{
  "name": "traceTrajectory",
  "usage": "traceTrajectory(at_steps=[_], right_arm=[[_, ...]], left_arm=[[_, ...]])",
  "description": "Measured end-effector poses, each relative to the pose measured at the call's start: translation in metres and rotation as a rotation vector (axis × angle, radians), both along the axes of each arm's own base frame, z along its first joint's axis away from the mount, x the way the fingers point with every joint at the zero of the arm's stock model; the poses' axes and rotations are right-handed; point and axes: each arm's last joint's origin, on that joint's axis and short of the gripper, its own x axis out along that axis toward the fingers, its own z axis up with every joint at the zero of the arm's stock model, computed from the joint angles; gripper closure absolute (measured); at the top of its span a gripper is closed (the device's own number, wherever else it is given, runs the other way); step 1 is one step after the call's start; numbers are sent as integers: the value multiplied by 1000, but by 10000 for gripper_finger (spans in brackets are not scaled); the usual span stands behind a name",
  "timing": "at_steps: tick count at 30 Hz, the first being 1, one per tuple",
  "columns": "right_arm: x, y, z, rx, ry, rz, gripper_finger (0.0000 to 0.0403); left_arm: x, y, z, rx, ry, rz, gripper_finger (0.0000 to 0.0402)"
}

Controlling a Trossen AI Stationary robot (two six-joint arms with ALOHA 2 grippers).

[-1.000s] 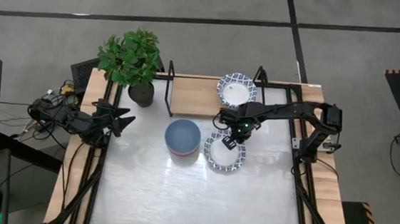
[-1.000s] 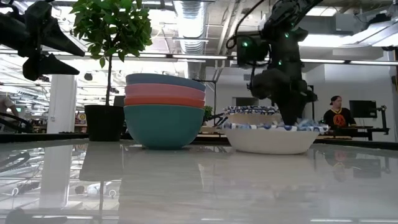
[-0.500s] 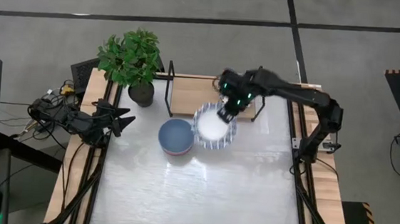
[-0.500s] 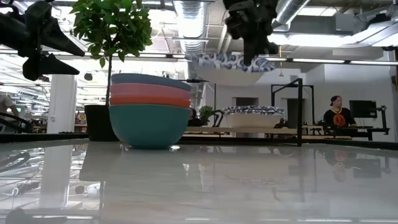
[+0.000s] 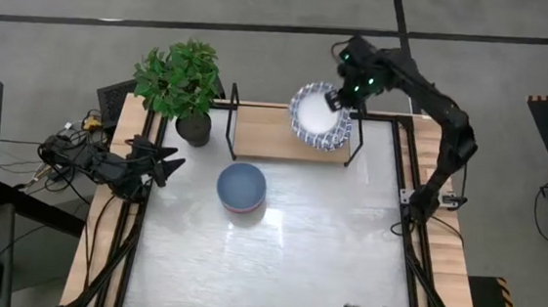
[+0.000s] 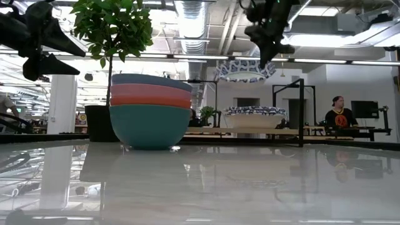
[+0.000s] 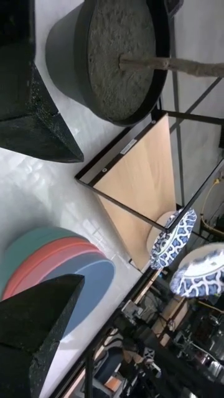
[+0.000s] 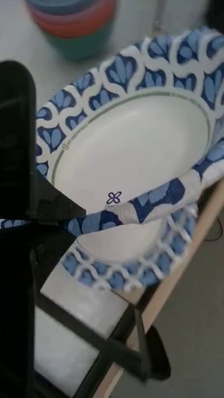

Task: Place and stack bowls onto a shelf
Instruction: Stack the blue patterned bowl on top of the blue patterned bowl on the shelf

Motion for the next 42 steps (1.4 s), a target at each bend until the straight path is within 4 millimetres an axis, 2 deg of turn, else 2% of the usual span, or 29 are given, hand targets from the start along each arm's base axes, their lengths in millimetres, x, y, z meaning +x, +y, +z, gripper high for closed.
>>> traceTrajectory(at_steps=[5, 10, 15, 22, 28, 42], right_arm=[[-23, -30, 2, 23, -112, -80, 382], [-35, -41, 3, 40, -142, -129, 382], [-30, -51, -12, 90, -111, -137, 382], [-11, -60, -38, 151, -55, -100, 382], [-16, -62, -55, 227, 88, -134, 382], [-16, -68, -69, 269, 145, -149, 377]], left_arm=[[-1, 1, 0, 13, -5, 34, 109], [-1, 1, 0, 15, -6, 42, 109], [-1, 1, 0, 16, -6, 45, 109], [-1, 1, 0, 11, -6, 37, 109], [0, 0, 0, 2, -3, 14, 109], [0, 0, 0, 3, -3, 15, 109]])
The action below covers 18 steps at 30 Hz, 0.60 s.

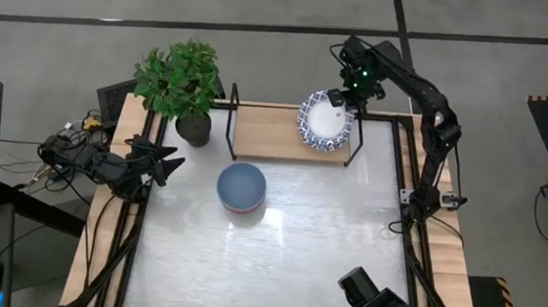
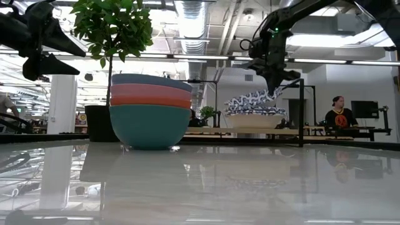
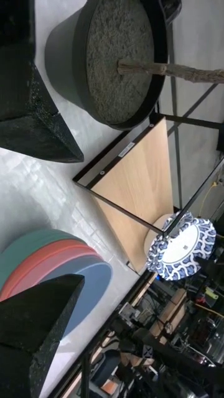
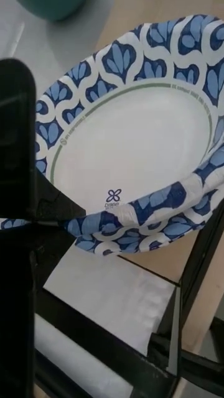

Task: Place and stack bowls onto a shelf
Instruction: Stack the blue patterned bowl on top of the blue patterned bowl on the shelf

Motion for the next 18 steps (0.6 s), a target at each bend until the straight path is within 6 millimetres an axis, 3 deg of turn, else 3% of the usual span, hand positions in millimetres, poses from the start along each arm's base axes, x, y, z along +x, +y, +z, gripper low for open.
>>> traceTrajectory(at_steps=[18], right_arm=[[-4, -3, 0, 37, -56, 14, 380]], left_arm=[[0, 0, 0, 3, 1, 0, 109]])
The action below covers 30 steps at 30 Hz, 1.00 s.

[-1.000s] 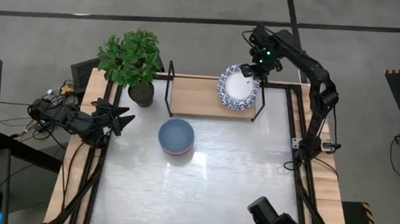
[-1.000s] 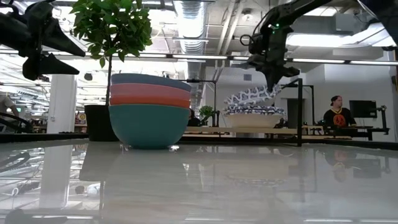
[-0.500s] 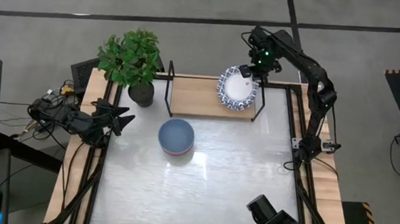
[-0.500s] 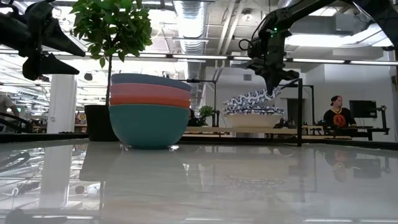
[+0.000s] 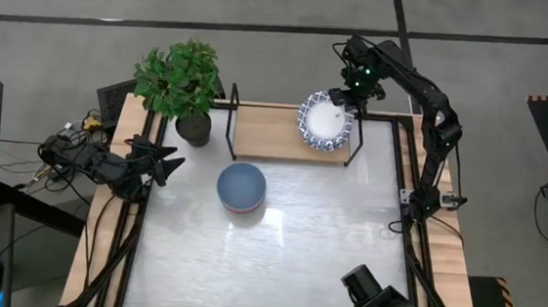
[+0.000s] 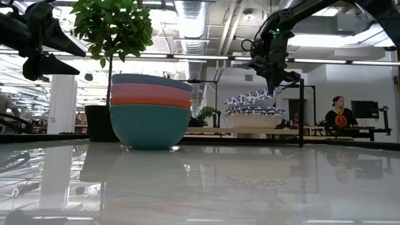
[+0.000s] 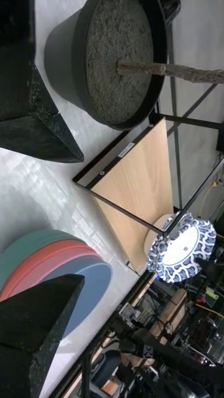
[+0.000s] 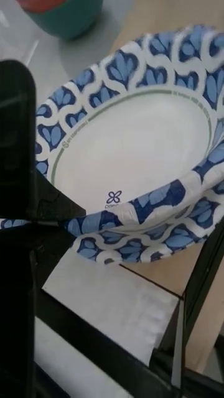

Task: Place and stack bowls onto a shelf
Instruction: Stack the blue patterned bowl on top of the blue patterned bowl on the shelf

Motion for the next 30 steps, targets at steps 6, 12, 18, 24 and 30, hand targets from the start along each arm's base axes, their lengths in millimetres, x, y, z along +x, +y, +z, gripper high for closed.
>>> traceTrajectory(at_steps=[6, 12, 18, 24, 30], right_arm=[[-1, -2, -3, 2, 19, -7, 380], [1, -1, -8, -7, 53, 0, 368], [2, -1, -8, -11, 51, 8, 360], [4, 0, -8, -19, 44, 55, 351], [5, 1, -6, 9, -20, 60, 363]], left_arm=[[0, 0, 0, 1, 0, 1, 109], [0, 0, 0, 1, 0, 1, 109], [0, 0, 0, 1, 0, 1, 109], [0, 0, 0, 1, 0, 1, 109], [0, 0, 0, 1, 0, 1, 109]])
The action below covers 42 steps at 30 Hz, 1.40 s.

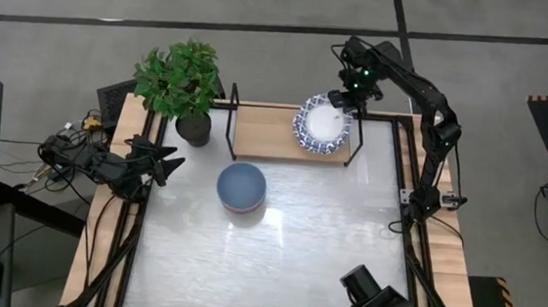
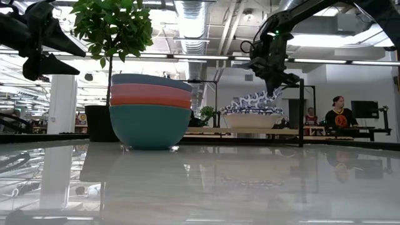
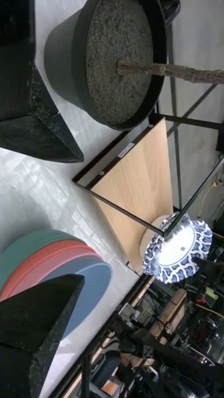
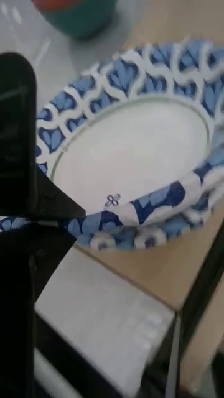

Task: Place and stack bowls onto a shelf
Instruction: Stack the blue patterned bowl on top of the blue patterned bowl on the shelf

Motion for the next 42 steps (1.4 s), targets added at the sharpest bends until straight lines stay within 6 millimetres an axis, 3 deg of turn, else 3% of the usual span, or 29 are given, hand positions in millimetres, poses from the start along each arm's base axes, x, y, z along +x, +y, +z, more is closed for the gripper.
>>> traceTrajectory(at_steps=[11, 22, 29, 37, 42], right_arm=[[-1, -2, 12, 3, -69, 7, 369], [3, 1, -5, 41, -35, -6, 368], [2, -1, -10, -19, 50, -20, 352], [7, 1, -10, 0, -16, 43, 316], [5, 0, -5, 11, -61, 45, 315]], left_arm=[[0, 0, 0, -1, 0, 0, 109], [0, 0, 0, 0, 0, 0, 109], [0, 0, 0, 0, 0, 0, 109], [0, 0, 0, 2, -1, 6, 109], [0, 0, 0, 2, -1, 7, 109]])
